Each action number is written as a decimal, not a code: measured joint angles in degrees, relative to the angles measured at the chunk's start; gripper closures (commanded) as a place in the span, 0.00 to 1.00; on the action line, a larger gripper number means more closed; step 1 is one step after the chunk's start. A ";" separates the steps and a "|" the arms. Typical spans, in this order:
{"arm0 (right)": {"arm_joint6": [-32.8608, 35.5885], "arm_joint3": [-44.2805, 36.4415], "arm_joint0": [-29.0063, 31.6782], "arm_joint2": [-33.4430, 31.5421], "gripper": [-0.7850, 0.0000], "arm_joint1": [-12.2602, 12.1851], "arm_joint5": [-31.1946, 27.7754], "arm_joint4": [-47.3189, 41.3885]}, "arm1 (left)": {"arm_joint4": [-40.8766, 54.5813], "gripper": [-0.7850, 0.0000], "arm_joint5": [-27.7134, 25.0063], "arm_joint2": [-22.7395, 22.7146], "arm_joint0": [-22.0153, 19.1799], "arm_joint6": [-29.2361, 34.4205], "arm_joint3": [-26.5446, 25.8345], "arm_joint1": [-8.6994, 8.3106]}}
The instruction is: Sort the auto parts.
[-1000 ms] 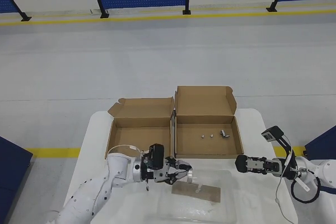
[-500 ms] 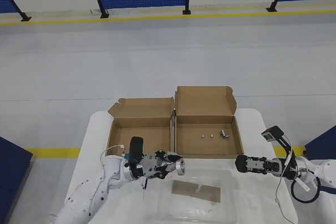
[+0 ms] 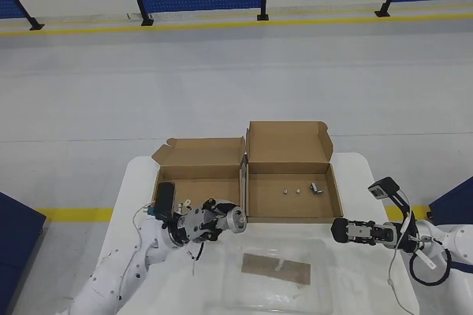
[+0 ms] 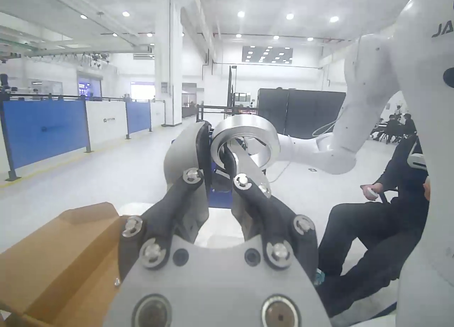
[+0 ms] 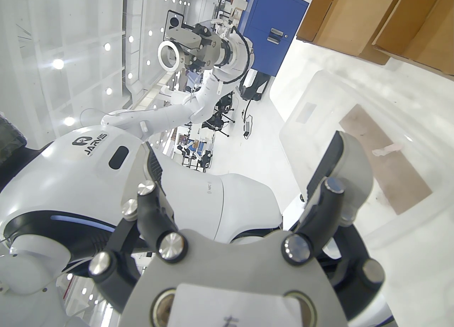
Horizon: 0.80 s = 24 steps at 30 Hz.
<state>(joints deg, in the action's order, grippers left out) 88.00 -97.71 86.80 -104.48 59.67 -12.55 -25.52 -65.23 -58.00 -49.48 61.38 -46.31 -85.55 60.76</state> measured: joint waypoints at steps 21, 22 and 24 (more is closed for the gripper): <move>0.00 0.00 0.00 0.00 0.00 0.00 0.00 0.00 | 12.31 1.00 0.52 -7.43 0.21 4.70 -7.99 0.35; 0.00 0.00 0.00 0.00 0.00 0.00 0.00 0.00 | 12.83 1.00 0.42 -7.64 0.35 4.62 -8.67 0.42; 0.00 0.00 0.00 0.00 0.00 0.00 0.00 0.00 | 13.00 1.00 0.16 -8.08 0.64 4.51 -9.78 0.50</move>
<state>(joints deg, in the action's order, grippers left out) 88.00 -97.71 86.80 -104.48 59.67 -12.55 -25.52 -52.23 -57.84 -57.56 62.02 -41.80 -95.32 61.25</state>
